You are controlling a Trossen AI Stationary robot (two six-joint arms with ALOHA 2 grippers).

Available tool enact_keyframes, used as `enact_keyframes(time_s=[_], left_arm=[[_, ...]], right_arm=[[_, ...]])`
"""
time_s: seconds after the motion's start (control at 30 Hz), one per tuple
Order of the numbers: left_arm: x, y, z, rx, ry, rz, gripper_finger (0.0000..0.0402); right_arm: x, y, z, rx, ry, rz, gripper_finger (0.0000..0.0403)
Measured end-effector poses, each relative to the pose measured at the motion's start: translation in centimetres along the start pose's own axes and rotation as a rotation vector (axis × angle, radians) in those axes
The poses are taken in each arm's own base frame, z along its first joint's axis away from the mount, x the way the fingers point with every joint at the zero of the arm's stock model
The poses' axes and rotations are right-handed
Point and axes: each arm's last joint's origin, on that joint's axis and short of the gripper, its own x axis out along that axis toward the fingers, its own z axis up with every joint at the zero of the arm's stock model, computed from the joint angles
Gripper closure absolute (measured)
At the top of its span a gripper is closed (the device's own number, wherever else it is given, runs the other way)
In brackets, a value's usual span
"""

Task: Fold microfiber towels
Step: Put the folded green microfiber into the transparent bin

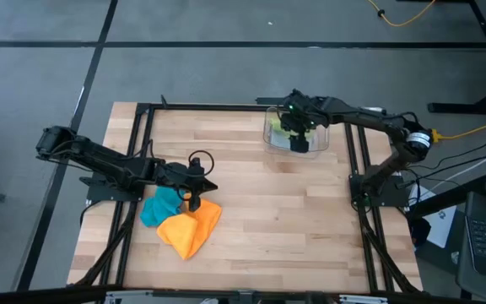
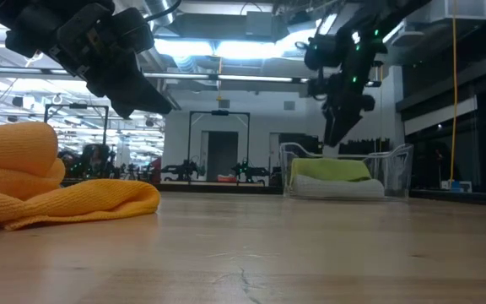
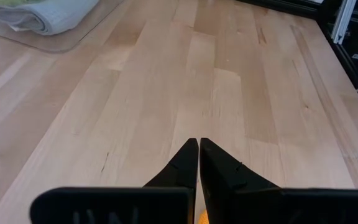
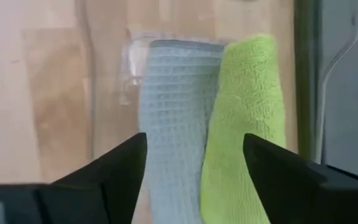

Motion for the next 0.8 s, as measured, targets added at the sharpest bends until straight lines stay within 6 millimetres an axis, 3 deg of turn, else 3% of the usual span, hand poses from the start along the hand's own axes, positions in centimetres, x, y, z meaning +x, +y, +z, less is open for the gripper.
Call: enact_keyframes(time_s=[0.23, 0.53, 0.63, 0.8], left_arm=[[0.0, 0.0, 0.0, 0.000, 0.002, 0.001, 0.0392], [0.0, 0.0, 0.0, 0.001, 0.003, 0.001, 0.0392], [0.0, 0.0, 0.0, 0.000, 0.003, 0.001, 0.0392], [0.0, 0.0, 0.0, 0.000, 0.003, 0.001, 0.0392]], right_arm=[[-3.3, 3.7, 0.5, 0.004, -0.049, 0.017, 0.0162], [0.1, 10.5, -0.9, -0.066, -0.009, 0.220, 0.0160], [1.0, 10.9, -1.7, -0.004, 0.025, 0.187, 0.0160], [2.5, 9.1, -3.2, 0.096, 0.048, 0.093, 0.0160]])
